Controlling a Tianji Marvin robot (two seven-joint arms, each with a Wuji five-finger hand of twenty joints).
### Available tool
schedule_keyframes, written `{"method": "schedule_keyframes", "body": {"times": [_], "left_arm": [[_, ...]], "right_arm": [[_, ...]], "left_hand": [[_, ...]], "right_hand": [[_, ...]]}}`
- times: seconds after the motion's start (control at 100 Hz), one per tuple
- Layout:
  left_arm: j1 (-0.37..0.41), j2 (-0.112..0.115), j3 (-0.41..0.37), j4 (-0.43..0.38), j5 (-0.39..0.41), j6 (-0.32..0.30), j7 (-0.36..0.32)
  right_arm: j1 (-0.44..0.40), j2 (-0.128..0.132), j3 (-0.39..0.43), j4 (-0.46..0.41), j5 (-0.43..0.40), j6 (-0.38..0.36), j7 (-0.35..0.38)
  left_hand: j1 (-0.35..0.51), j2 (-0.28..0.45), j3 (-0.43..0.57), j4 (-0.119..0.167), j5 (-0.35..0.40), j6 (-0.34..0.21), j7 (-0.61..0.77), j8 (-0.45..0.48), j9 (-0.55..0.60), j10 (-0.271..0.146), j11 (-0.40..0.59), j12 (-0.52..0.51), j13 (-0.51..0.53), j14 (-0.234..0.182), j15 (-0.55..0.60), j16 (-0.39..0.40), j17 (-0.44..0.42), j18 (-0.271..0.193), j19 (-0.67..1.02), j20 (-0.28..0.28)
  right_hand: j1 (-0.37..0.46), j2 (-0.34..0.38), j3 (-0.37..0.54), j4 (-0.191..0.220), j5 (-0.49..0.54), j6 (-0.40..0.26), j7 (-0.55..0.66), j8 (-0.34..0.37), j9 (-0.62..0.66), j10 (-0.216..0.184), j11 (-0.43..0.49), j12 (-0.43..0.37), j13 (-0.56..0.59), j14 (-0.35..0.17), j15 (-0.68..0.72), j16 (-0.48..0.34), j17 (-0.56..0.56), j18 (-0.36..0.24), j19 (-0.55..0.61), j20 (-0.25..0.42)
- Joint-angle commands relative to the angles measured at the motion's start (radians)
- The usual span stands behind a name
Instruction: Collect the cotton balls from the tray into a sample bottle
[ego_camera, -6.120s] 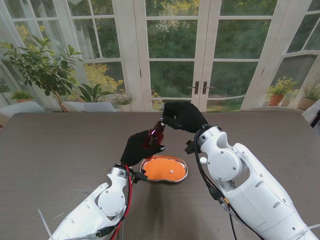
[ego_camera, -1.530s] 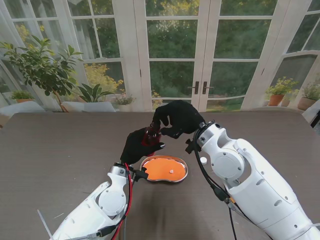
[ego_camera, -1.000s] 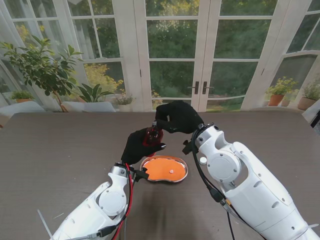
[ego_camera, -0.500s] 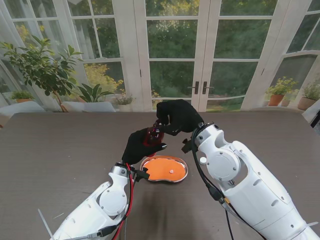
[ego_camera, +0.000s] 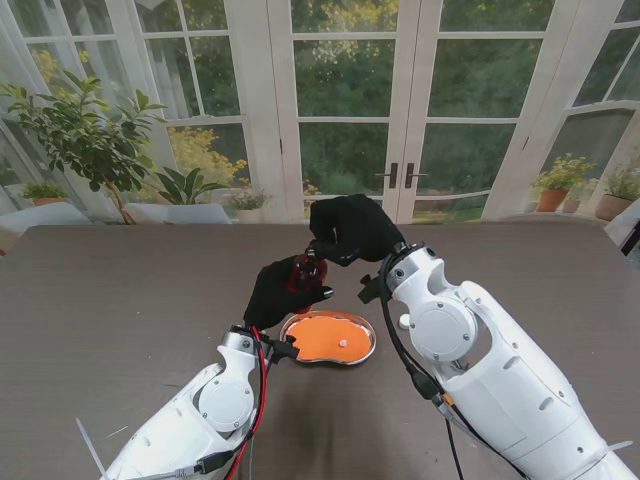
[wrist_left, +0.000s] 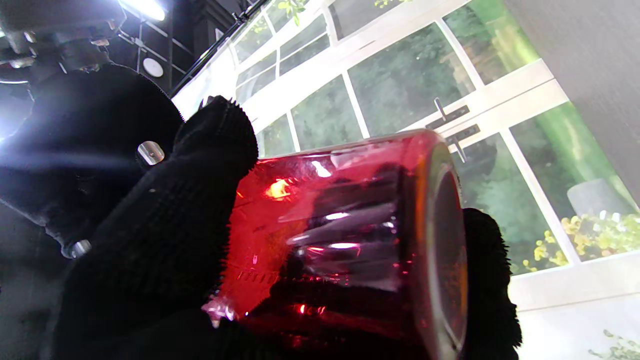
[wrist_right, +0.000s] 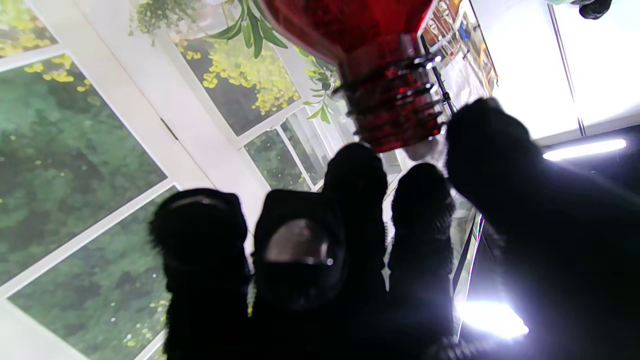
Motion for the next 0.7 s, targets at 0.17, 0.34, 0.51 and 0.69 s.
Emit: {"method": "schedule_keyframes", "body": {"times": [0.17, 0.34, 0.51, 0.69], "left_arm": [[0.002, -0.005, 0.0, -0.006, -0.009, 0.0, -0.021], [0.003, -0.004, -0.001, -0.008, -0.01, -0.002, -0.025], [0.004, -0.003, -0.002, -0.009, -0.012, -0.004, -0.03], [0.004, -0.001, -0.002, -0.009, -0.014, -0.013, -0.037]], "right_arm": [[0.003, 0.0, -0.005, 0.009, 0.024, -0.021, 0.047], [0.009, 0.001, -0.011, 0.014, 0.021, -0.022, 0.05], [0.014, 0.0, -0.016, 0.022, 0.011, -0.018, 0.045], [0.018, -0.001, -0.016, 0.025, -0.017, -0.002, 0.03]], "left_hand": [[0.165, 0.227, 0.311, -0.014, 0.172, -0.365, 0.12, 0.011, 0.082, -0.18, 0.017, -0.001, 0.018, -0.065, 0.015, -0.002, -0.014, -0.062, 0.04, 0.006], [0.165, 0.227, 0.309, -0.015, 0.173, -0.365, 0.12, 0.011, 0.081, -0.178, 0.017, -0.002, 0.019, -0.067, 0.015, -0.002, -0.014, -0.062, 0.04, 0.006], [0.166, 0.229, 0.308, -0.014, 0.174, -0.365, 0.12, 0.012, 0.081, -0.178, 0.017, -0.002, 0.018, -0.067, 0.015, -0.001, -0.013, -0.062, 0.039, 0.006], [0.164, 0.229, 0.306, -0.014, 0.173, -0.367, 0.119, 0.011, 0.08, -0.179, 0.017, -0.002, 0.015, -0.067, 0.014, -0.001, -0.017, -0.064, 0.037, 0.006]], "right_hand": [[-0.051, 0.113, 0.007, 0.015, 0.037, -0.042, -0.015, -0.048, 0.05, 0.047, -0.016, -0.004, 0.01, -0.002, 0.02, 0.003, -0.037, 0.012, -0.007, 0.028], [-0.041, 0.185, -0.036, -0.004, 0.033, -0.055, -0.041, -0.051, 0.034, 0.059, -0.024, -0.019, 0.008, 0.016, 0.008, -0.002, -0.053, 0.007, -0.009, 0.037], [-0.035, 0.216, -0.056, -0.006, 0.026, -0.063, -0.061, -0.037, 0.026, 0.062, -0.026, -0.025, 0.009, 0.021, 0.005, -0.003, -0.063, 0.0, -0.001, 0.041], [-0.043, 0.22, -0.062, -0.006, 0.022, -0.069, -0.068, -0.031, 0.014, 0.055, -0.023, -0.026, 0.01, 0.012, 0.005, -0.004, -0.066, -0.007, 0.011, 0.043]]}}
